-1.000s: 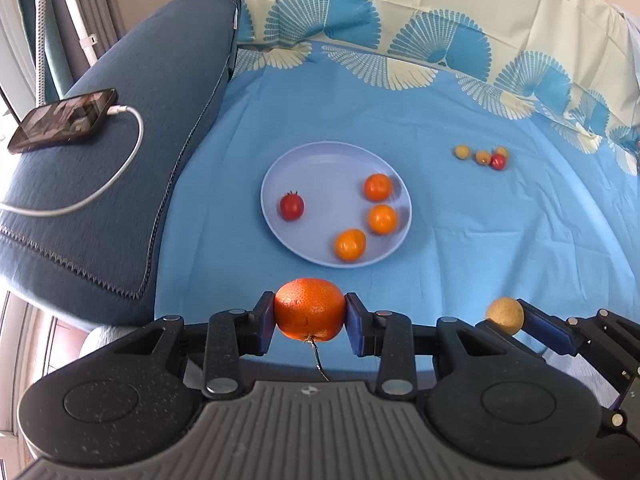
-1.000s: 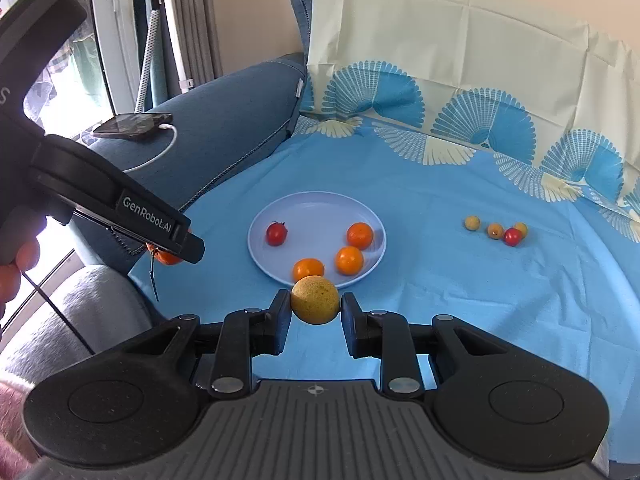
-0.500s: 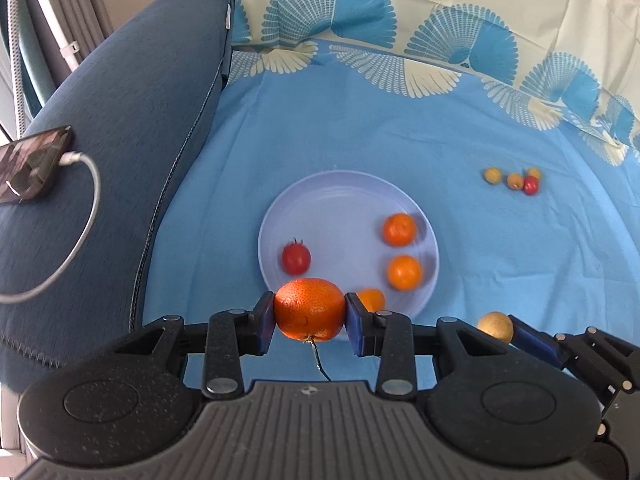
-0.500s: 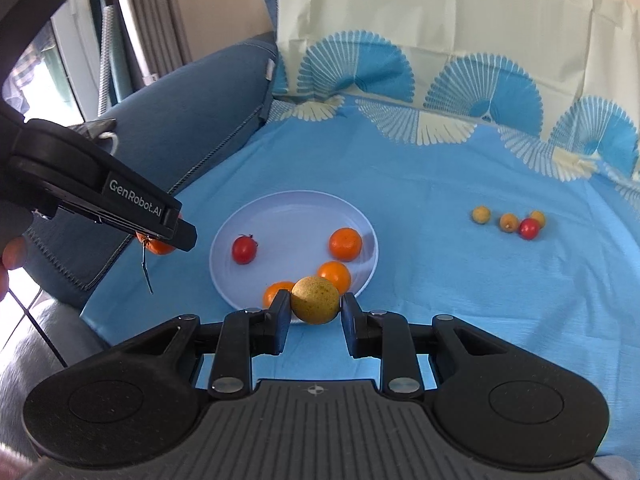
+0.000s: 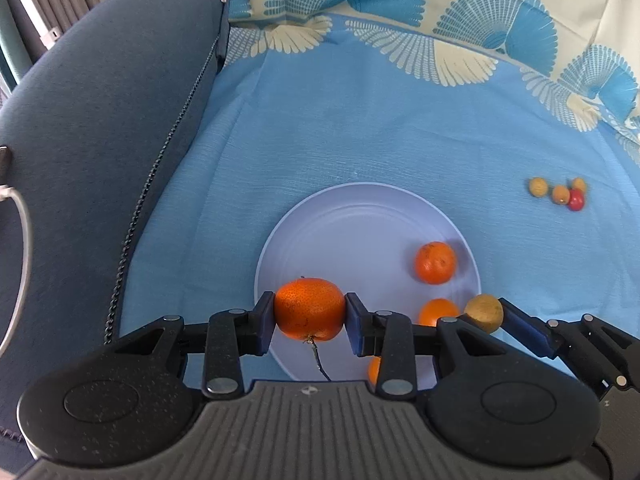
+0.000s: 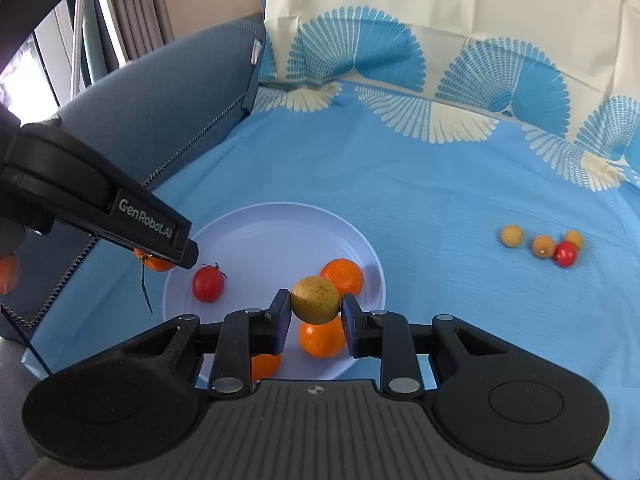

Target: Organize fruits

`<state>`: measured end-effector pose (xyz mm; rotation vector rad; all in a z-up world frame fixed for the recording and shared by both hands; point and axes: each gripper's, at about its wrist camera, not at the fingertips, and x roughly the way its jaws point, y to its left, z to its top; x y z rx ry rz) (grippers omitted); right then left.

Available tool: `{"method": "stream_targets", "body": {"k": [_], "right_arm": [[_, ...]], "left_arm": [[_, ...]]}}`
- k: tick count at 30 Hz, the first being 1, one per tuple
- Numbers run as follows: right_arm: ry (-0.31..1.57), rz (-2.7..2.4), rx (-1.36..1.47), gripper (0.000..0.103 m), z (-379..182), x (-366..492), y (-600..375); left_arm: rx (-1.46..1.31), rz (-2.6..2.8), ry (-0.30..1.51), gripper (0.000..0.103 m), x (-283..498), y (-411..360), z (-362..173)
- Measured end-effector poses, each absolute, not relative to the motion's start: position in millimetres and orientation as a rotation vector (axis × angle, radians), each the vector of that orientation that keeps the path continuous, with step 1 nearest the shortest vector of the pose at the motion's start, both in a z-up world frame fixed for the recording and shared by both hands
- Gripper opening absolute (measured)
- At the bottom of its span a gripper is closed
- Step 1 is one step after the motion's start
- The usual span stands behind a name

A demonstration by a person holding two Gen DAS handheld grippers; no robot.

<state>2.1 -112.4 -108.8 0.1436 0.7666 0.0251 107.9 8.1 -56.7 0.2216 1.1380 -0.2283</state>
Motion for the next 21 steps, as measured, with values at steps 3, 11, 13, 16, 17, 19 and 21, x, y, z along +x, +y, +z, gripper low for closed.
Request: {"method": "stream_targets", "body": {"k": [3,11,13,16,17,19,21], "right_arm": [[0.778,0.029,0.135,0.028,-116,13,-110],[0.744,0.047,0.069,0.059,-118,31,-105],[0.725,0.023,0.065,0.085,-112,26,-106],[0.73,0.014,0.077,0.09,-104,12,-108],[0.741,0.005,0.086,0.091,-102,6,-109],[0.758,-0.01,0.109,0.093,-98,-9,-109],[0.766,-0.027,0.138,0.095,-91,-27,-108]], "left_arm": [[0.227,-0.23,1.139,0.04,116,5,-65],[0.195,-0.232,1.057,0.103,123,8,-61],[0.196,-0.234,1.023,0.103,116,12,-53],[0.223,-0.222,1.044,0.103,107,17,-47],[0.225,-0.217,1.049,0.103,100,20,-45],[0.232,-0.216,1.056,0.103,86,27,-39],[0.217,-0.198,1.051,0.103,68,39,-31]]}}
